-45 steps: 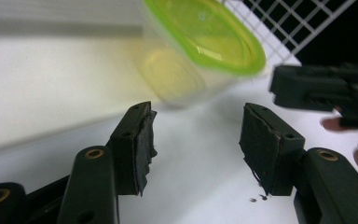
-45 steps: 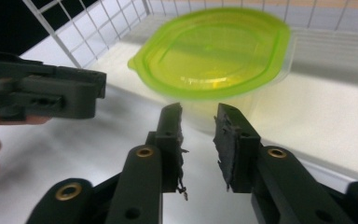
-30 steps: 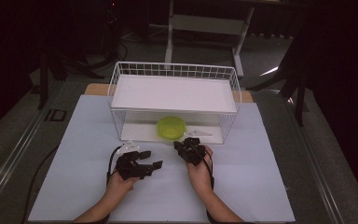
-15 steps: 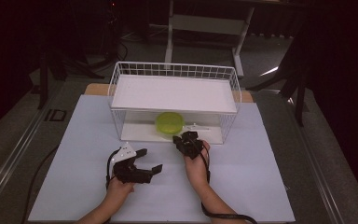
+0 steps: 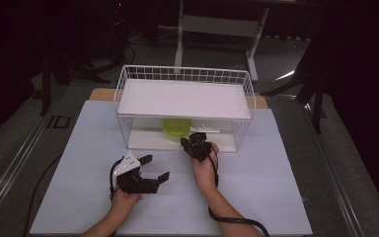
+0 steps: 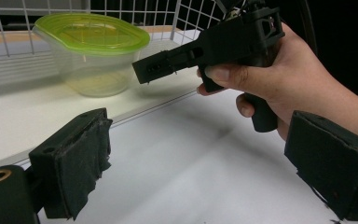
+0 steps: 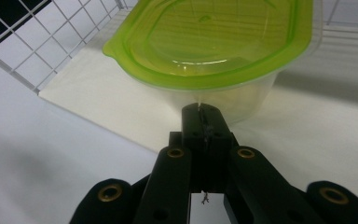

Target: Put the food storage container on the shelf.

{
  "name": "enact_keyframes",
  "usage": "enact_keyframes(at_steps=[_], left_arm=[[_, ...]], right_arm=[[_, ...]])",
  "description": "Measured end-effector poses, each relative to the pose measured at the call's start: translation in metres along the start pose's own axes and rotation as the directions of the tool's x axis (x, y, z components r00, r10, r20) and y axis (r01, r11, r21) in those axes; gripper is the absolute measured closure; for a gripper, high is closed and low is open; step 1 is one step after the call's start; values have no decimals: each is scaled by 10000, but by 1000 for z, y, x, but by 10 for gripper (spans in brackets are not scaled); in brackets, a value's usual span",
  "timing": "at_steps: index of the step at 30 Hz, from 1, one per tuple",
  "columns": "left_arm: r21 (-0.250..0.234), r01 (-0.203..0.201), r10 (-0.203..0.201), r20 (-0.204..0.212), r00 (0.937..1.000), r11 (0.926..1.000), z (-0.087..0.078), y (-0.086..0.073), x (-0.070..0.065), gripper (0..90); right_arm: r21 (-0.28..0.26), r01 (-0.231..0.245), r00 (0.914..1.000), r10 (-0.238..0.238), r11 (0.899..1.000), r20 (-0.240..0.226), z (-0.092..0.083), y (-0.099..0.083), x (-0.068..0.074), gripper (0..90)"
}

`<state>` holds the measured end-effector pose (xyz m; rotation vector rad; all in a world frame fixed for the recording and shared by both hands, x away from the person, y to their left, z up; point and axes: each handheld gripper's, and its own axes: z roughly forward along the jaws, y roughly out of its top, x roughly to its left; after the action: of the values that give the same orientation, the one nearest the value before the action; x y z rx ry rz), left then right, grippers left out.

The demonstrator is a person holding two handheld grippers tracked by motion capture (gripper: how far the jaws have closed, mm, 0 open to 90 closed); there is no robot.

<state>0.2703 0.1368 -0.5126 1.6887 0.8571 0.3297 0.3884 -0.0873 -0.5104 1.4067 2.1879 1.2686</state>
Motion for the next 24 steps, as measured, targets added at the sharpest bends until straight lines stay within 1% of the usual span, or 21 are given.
enact_keyframes(at_steps=[2,8,13,16,18,20,22,24], left_arm=[[-36,-30,30,-29,10000,10000,-1,0,0,78],[-205,43,-44,-49,10000,9998,-3,2,1,78],[-234,-9,8,-58,10000,9997,-4,3,0,78],[-304,9,-13,-114,9999,9995,-6,3,1,78],[-312,1,-4,-112,9999,9995,-6,3,2,78],[-296,-27,22,-162,9999,9996,-7,3,3,78],[-346,-68,62,-184,9998,9994,-8,3,3,78],[-278,-58,53,-189,9998,9996,-7,4,4,78]], right_arm=[[-7,-2,10000,2,10000,-27,0,0,2,897],[40,284,9995,-283,9996,-139,0,-3,9,897],[57,157,9997,-156,9999,-177,7,0,9,896],[7,-45,9997,45,10000,-224,10,3,10,891],[-44,-3,9997,2,10000,-256,13,4,9,891],[-38,-35,9998,35,10000,-182,15,8,11,891],[-86,123,9999,-124,9999,-75,13,9,13,891],[-60,95,9998,-96,9999,-169,10,8,16,892]])
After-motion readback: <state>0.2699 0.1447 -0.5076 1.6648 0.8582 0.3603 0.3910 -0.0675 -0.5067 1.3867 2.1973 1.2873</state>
